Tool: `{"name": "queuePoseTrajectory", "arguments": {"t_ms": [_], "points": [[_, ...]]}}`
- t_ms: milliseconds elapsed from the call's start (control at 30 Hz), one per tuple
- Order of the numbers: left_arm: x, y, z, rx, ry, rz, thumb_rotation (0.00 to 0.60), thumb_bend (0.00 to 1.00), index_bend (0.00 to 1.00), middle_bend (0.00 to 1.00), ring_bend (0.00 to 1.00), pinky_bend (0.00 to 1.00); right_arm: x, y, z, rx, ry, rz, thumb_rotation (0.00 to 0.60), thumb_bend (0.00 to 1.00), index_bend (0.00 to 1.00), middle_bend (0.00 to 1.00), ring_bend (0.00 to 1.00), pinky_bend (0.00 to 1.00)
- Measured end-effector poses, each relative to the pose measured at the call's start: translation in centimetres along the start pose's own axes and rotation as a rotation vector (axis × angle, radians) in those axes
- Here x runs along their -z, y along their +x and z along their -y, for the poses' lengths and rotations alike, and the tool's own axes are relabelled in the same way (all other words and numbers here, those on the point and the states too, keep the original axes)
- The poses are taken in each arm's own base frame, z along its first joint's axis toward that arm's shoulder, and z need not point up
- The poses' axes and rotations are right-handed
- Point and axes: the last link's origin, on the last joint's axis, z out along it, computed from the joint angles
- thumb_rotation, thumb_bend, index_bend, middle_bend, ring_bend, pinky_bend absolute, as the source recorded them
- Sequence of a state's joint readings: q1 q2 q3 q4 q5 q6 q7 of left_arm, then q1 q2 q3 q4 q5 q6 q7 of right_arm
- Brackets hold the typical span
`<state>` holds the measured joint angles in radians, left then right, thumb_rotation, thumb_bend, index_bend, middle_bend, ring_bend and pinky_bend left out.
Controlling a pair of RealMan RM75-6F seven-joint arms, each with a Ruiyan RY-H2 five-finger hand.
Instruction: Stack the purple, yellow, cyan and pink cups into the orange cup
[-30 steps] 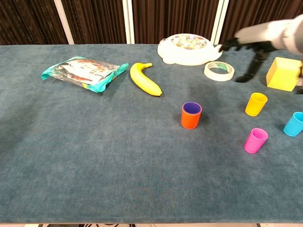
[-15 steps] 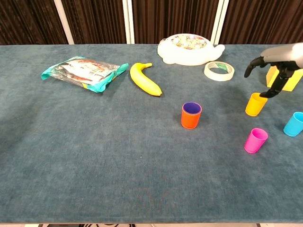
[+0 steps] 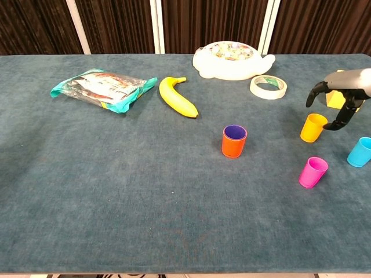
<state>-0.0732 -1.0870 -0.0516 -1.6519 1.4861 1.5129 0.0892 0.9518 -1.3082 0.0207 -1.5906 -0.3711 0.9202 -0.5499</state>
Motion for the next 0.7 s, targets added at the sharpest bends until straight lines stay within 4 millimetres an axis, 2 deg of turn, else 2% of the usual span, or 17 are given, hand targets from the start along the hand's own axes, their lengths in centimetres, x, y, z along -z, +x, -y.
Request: {"name": "queuePoseTrajectory", "arguments": {"t_ms": [700], "points": [[-0.06,-0.08,0.03,-0.004,0.003,0.002,0.600,0.00,0.00,0.00,0.00,0.04,-0.89,-0.81,0.24,-0.015,-0.017,-0.015,0.600,0.41,0.39,0.00,0.00,0.00]]}}
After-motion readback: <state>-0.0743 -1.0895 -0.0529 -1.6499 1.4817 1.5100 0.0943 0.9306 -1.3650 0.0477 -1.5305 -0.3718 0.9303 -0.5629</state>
